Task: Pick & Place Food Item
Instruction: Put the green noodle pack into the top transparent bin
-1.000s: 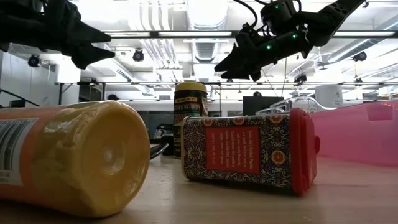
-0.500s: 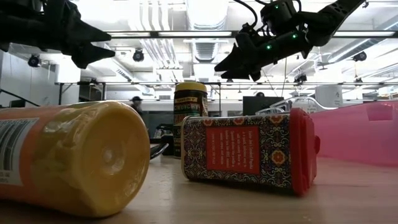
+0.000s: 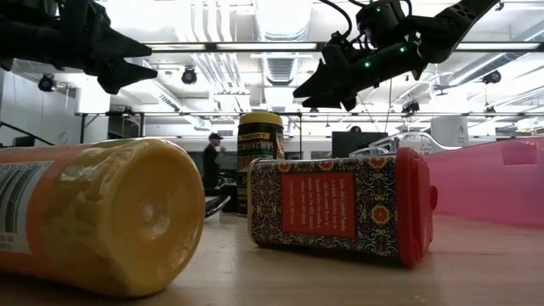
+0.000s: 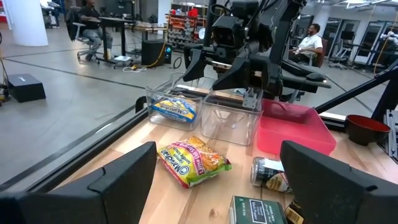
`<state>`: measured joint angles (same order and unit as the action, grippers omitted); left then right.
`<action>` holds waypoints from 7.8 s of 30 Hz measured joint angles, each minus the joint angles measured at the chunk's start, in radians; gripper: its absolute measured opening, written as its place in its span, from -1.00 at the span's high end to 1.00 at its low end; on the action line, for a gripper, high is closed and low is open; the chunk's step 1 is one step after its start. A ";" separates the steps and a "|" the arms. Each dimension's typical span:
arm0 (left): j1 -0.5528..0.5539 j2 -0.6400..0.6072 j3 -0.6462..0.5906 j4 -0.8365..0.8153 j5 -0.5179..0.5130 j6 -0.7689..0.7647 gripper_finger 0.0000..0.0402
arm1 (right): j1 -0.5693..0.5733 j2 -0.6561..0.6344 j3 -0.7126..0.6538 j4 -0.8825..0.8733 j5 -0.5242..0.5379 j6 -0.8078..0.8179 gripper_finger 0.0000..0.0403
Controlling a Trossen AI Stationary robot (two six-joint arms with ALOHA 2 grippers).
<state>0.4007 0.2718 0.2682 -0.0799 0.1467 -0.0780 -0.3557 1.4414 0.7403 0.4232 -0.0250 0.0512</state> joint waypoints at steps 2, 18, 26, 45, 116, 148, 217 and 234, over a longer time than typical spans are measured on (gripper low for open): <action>0.000 0.000 0.000 0.000 0.000 0.000 -0.73 | 0.000 0.000 0.000 0.000 0.000 -0.001 -0.55; 0.000 0.000 0.001 0.000 0.000 0.000 -0.73 | 0.000 0.000 0.000 0.000 0.000 0.001 -0.55; 0.000 0.000 0.001 0.000 0.000 0.000 -0.73 | 0.000 0.000 0.000 0.022 0.000 -0.018 -0.55; 0.000 0.000 0.001 -0.001 0.000 0.000 -0.73 | 0.015 0.005 0.175 -0.356 -0.046 -0.134 -0.55; 0.000 0.000 -0.090 -0.440 0.000 -0.009 -0.73 | 0.051 0.696 0.775 -0.973 -0.001 -0.366 -0.55; 0.000 0.007 -0.118 -0.406 0.000 -0.026 -0.73 | 0.051 0.686 0.775 -0.967 0.133 -0.305 0.92; 0.000 0.020 -0.119 -0.407 0.000 -0.027 -0.73 | -0.284 -0.038 0.146 -0.809 0.615 0.469 0.89; 0.000 0.020 -0.119 -0.407 0.000 -0.027 -0.73 | -0.293 -0.033 0.105 -0.806 0.574 0.525 0.54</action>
<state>0.4004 0.2916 0.1493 -0.4870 0.1467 -0.1051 -0.6491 1.4088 0.8452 -0.3830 0.5488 0.5764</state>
